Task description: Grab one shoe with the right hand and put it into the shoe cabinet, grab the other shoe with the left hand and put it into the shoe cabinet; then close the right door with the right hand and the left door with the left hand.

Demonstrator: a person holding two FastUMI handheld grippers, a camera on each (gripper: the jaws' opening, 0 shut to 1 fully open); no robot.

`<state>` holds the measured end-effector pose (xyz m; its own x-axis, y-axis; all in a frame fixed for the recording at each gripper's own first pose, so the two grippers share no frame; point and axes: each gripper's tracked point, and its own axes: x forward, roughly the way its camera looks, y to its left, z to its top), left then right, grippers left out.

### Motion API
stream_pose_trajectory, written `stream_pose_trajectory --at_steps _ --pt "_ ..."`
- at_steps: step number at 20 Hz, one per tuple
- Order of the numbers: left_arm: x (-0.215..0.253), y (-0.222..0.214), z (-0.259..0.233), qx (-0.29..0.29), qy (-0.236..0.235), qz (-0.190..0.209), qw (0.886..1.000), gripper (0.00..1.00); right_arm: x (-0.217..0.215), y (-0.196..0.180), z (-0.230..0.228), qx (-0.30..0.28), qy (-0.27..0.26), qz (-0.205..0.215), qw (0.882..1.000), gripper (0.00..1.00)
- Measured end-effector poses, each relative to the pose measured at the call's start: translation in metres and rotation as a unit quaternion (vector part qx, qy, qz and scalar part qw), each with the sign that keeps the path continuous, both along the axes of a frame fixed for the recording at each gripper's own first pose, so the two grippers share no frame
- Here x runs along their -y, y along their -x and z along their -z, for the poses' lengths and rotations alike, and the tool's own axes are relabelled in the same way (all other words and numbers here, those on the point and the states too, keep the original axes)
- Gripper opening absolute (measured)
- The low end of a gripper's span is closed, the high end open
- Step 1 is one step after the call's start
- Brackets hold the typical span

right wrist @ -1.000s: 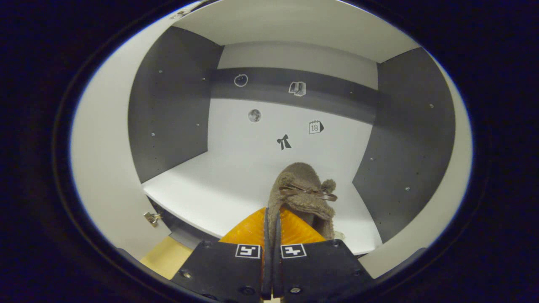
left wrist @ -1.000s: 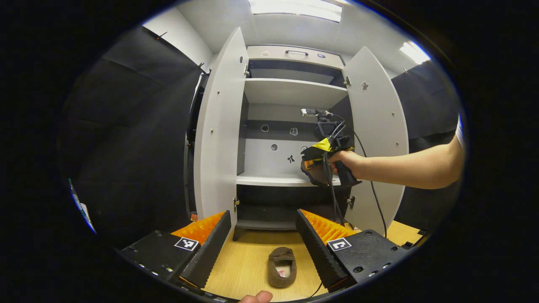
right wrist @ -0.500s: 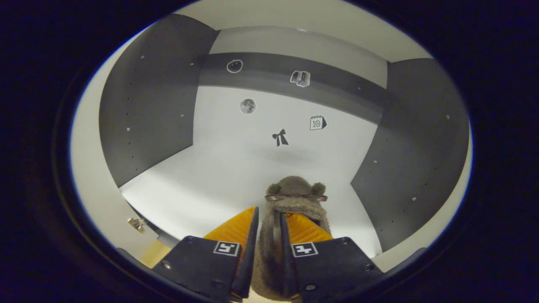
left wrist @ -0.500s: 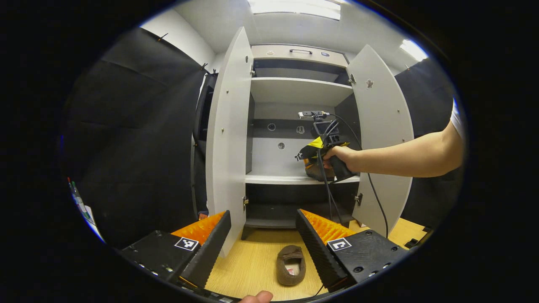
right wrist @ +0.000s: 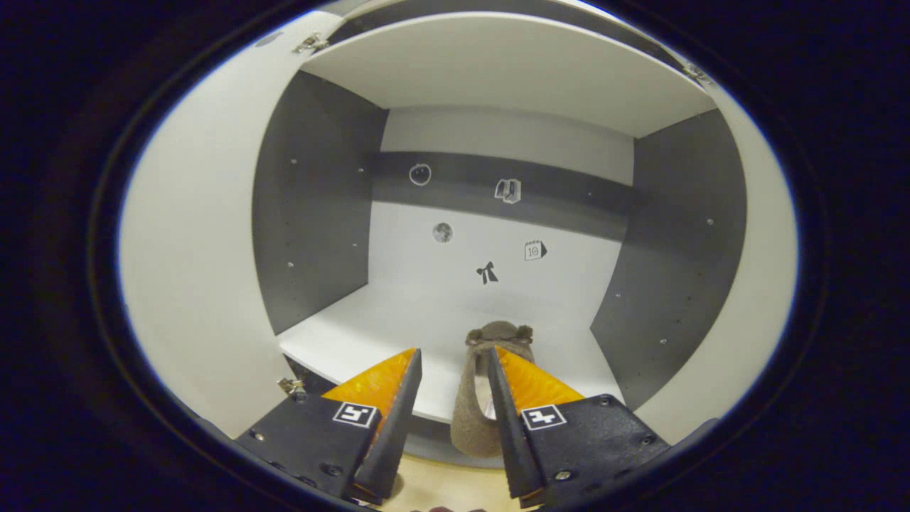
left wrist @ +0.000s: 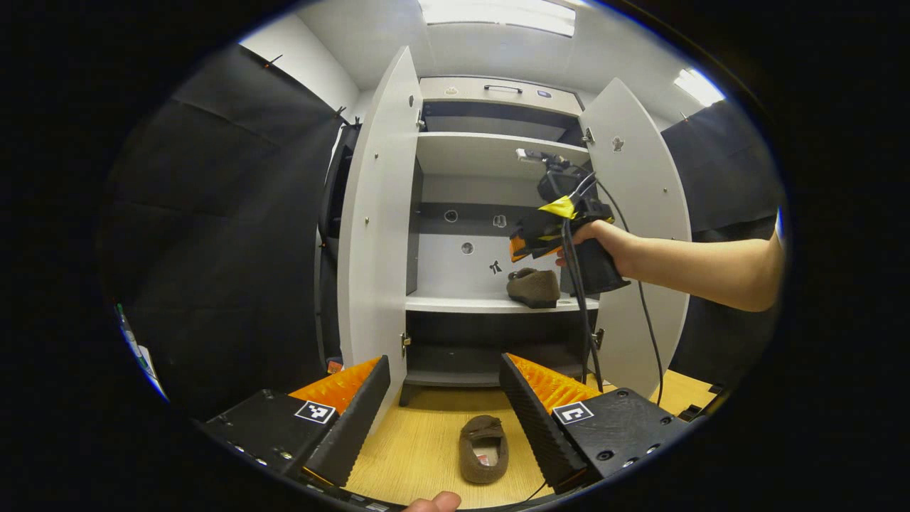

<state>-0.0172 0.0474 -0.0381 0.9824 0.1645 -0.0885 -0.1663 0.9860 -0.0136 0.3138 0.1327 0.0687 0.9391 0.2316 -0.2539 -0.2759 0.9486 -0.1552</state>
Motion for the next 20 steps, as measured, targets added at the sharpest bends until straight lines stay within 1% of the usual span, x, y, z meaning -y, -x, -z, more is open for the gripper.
stream_pose_trajectory --at_steps 1,2,3,4,5,6,7,8,9,10,11,12,13,14,15,16,17,18,19,20 --pt "0.002 -0.001 0.000 0.002 0.000 0.004 1.000 0.95 0.002 0.014 -0.006 0.012 -0.006 -0.005 1.000 0.64" --pt "0.005 -0.002 -0.001 0.002 0.000 0.009 1.000 0.95 0.006 0.029 -0.010 0.023 -0.011 -0.008 1.000 0.65" --pt "0.007 -0.004 -0.001 0.002 0.000 0.013 1.000 0.95 0.010 0.044 -0.013 0.032 -0.018 -0.009 0.999 0.72" --pt "0.009 -0.006 -0.001 0.003 0.001 0.016 1.000 0.95 0.015 0.058 -0.013 0.040 -0.029 -0.009 0.999 0.66" --pt "0.012 -0.006 -0.001 0.003 0.003 0.021 1.000 0.95 0.021 0.073 -0.013 0.049 -0.042 -0.007 0.998 0.72" --pt "0.014 -0.007 0.000 0.003 0.004 0.024 1.000 0.95 0.028 0.087 -0.010 0.057 -0.049 -0.005 0.997 0.67" --pt "0.016 -0.007 -0.001 0.003 0.004 0.027 1.000 0.95 0.038 0.101 -0.006 0.066 -0.051 0.001 0.996 0.67" --pt "0.017 -0.008 0.000 0.004 0.005 0.030 1.000 0.95 0.046 0.115 -0.001 0.078 -0.053 0.006 0.996 0.72" --pt "0.019 -0.008 0.001 0.004 0.006 0.033 0.999 0.95 0.055 0.127 0.005 0.090 -0.055 0.013 0.994 0.68" --pt "0.021 -0.009 0.002 0.002 0.009 0.038 0.999 0.95 0.062 0.141 0.012 0.104 -0.057 0.018 0.993 0.72" --pt "0.024 -0.011 0.003 0.000 0.014 0.044 0.999 0.95 0.069 0.160 0.021 0.116 -0.059 0.027 0.991 0.68" --pt "0.028 -0.012 0.005 -0.002 0.022 0.052 0.998 0.95 0.078 0.173 0.029 0.125 -0.062 0.038 0.990 0.68" --pt "0.031 -0.013 0.005 -0.003 0.028 0.057 0.998 0.95 0.085 0.186 0.038 0.129 -0.067 0.048 0.988 0.68" --pt "0.033 -0.013 0.006 -0.004 0.032 0.059 0.998 0.95 0.092 0.199 0.048 0.128 -0.073 0.056 0.987 0.72" --pt "0.035 -0.013 0.008 -0.006 0.033 0.062 0.998 0.95 0.098 0.211 0.059 0.127 -0.077 0.063 0.987 0.69" --pt "0.037 -0.013 0.010 -0.009 0.032 0.063 0.997 0.95 0.104 0.221 0.068 0.128 -0.079 0.072 0.986 0.69" --pt "0.039 -0.013 0.012 -0.011 0.030 0.065 0.997 0.95 0.112 0.224 0.075 0.130 -0.078 0.080 0.985 0.72" --pt "0.041 -0.014 0.015 -0.015 0.028 0.068 0.997 0.95 0.120 0.234 0.086 0.128 -0.074 0.092 0.985 0.69" --pt "0.043 -0.014 0.019 -0.021 0.026 0.070 0.997 0.95 0.126 0.244 0.097 0.122 -0.071 0.098 0.985 0.72" --pt "0.047 -0.016 0.028 -0.031 0.030 0.074 0.996 0.95 0.129 0.255 0.107 0.118 -0.071 0.102 0.985 0.69"
